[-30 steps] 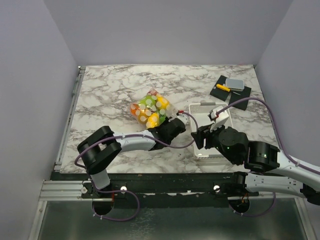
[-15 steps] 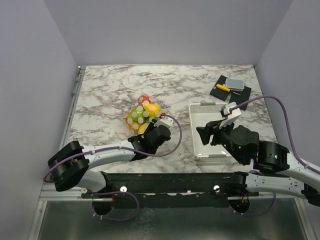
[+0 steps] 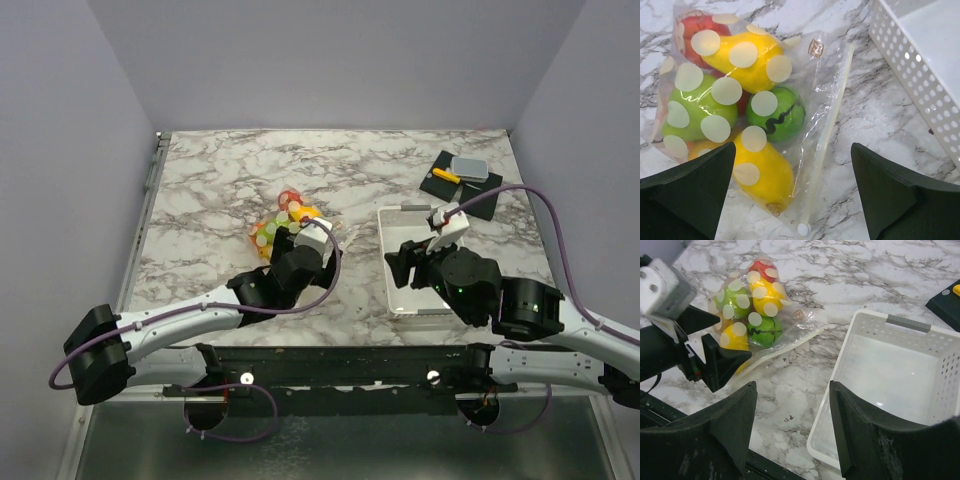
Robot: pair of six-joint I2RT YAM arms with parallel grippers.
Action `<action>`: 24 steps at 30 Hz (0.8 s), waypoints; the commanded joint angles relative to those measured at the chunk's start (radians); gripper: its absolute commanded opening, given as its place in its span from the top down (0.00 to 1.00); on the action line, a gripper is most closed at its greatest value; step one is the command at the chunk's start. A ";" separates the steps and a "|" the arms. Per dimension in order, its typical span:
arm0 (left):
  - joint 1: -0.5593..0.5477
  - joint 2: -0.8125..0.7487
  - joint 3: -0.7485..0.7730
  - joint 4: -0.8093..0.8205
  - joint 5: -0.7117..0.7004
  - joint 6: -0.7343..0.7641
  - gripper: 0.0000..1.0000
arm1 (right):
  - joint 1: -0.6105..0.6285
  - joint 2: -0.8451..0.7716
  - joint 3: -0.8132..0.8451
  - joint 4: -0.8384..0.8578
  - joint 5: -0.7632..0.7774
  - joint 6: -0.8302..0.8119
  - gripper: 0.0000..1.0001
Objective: Place the food in the zip-top bag and seal the zipper
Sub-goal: Place the zipper food storage bag at the center of the board, then reset both arms
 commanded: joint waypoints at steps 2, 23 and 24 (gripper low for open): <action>-0.007 -0.098 0.104 -0.134 0.022 -0.050 0.01 | 0.000 0.030 0.024 0.009 0.029 0.040 0.33; 0.312 -0.119 0.378 -0.447 0.241 -0.053 0.01 | -0.419 0.201 0.049 0.116 -0.402 -0.007 0.29; 0.339 -0.125 0.375 -0.444 0.257 -0.051 0.01 | -0.445 0.203 0.050 0.118 -0.429 -0.008 0.29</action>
